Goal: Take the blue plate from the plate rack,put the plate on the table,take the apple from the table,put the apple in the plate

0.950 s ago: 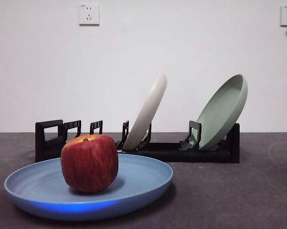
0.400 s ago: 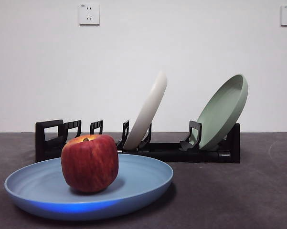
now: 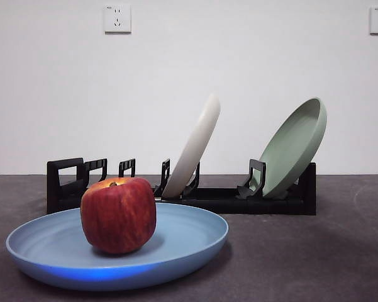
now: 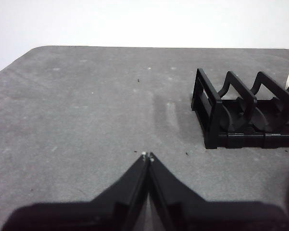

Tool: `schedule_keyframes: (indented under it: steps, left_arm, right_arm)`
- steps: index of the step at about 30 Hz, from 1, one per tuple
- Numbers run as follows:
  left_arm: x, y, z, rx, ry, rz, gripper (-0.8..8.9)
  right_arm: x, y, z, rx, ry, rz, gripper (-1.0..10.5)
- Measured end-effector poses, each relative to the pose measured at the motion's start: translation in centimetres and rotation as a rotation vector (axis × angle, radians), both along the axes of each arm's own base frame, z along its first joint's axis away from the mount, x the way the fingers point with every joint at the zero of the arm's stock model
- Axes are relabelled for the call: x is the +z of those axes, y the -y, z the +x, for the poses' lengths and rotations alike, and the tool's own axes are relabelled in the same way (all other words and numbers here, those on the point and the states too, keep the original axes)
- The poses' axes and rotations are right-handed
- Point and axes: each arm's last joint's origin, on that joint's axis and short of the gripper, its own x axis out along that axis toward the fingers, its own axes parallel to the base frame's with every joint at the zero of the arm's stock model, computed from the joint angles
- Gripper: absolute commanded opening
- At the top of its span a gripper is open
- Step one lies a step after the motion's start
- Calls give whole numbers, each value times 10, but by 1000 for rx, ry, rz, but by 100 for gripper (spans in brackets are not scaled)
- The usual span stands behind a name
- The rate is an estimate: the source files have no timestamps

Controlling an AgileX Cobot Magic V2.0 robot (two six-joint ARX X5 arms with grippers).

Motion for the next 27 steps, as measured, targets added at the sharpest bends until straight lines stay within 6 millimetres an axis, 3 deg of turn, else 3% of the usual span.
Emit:
schedule_keyframes:
  steps: [3, 27]
  left_arm:
    - [0, 0, 0, 0, 0, 0, -3]
    - [0, 0, 0, 0, 0, 1, -3]
  right_arm:
    - [-12, 0, -2, 0, -4, 3, -1]
    - [-17, 1, -7, -5, -23, 17, -1]
